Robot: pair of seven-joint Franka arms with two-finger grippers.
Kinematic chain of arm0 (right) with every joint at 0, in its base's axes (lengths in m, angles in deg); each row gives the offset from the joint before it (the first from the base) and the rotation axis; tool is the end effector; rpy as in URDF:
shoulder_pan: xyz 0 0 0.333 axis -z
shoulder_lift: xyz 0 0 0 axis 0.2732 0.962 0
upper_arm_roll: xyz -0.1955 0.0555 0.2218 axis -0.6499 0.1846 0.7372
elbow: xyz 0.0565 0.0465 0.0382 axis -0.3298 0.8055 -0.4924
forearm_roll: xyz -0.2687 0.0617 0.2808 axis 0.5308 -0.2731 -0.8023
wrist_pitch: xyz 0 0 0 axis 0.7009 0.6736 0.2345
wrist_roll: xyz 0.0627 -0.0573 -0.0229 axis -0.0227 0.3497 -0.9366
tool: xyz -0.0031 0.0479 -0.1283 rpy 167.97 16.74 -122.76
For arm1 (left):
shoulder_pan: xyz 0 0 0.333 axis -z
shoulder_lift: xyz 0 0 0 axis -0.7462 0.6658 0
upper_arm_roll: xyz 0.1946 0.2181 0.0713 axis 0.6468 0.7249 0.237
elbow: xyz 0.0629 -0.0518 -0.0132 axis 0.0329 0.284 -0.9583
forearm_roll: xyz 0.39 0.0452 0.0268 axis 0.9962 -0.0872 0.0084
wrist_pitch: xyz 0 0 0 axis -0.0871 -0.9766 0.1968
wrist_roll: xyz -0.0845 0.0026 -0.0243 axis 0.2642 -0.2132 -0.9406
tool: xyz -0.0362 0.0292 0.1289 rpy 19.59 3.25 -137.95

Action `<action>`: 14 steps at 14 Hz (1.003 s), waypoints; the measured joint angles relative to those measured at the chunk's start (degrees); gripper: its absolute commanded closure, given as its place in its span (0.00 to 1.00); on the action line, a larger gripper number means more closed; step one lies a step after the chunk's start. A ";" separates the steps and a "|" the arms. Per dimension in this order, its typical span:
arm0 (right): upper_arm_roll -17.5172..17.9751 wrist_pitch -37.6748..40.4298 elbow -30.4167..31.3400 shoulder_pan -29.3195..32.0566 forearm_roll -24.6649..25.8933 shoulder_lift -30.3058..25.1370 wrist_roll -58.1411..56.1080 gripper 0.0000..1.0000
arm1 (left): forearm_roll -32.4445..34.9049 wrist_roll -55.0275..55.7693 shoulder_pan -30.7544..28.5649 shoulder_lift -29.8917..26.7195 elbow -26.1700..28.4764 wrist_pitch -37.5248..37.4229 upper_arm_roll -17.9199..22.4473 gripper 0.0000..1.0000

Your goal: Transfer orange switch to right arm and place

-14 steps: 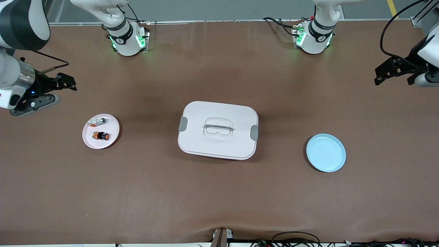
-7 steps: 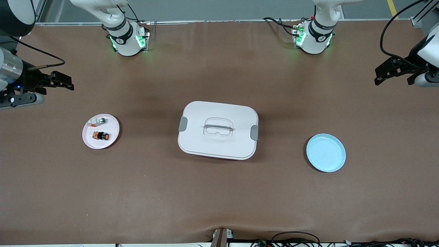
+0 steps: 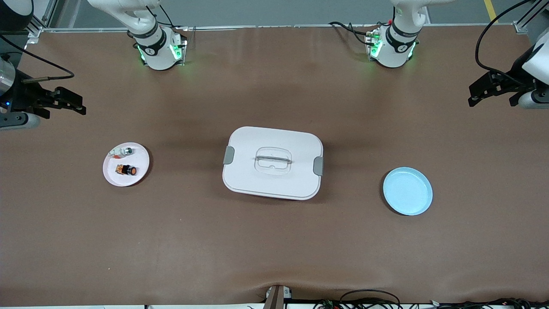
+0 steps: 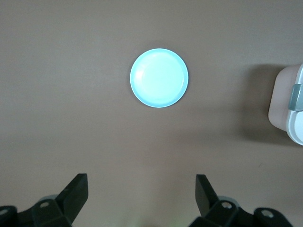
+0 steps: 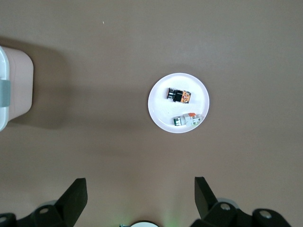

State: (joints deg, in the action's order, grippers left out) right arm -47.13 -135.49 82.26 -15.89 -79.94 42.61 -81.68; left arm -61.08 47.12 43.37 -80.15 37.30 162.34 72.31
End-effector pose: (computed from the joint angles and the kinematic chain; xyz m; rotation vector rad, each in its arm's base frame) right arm 0.5431 0.0002 0.5596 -3.1083 -0.1273 0.1636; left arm 0.5318 -0.0310 0.5994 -3.1152 0.0301 -0.0135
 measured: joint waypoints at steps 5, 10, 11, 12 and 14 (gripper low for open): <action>-0.62 -0.10 -3.47 1.44 -0.06 0.81 0.36 0.00 | 0.00 0.00 0.03 0.00 -0.11 0.15 -0.30 0.00; -0.33 0.16 -3.68 1.53 -0.05 0.97 1.26 0.00 | 0.00 0.00 0.03 0.00 -0.11 0.22 -0.30 0.00; -0.25 0.04 -3.82 1.53 -0.05 0.97 2.23 0.00 | 0.00 0.00 0.03 0.00 -0.11 0.22 -0.30 0.00; -0.17 -0.24 -3.99 1.50 -0.05 0.96 4.08 0.00 | 0.00 0.00 0.03 0.00 -0.11 0.22 -0.30 0.00; 0.03 -0.69 -4.35 0.58 -0.04 0.90 11.63 0.00 | 0.00 0.00 0.03 0.00 -0.11 0.22 -0.30 0.00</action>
State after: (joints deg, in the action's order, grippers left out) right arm -47.10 -136.18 77.91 -15.32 -79.98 43.51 -70.05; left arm -61.08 47.12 43.40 -80.15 37.19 162.56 72.01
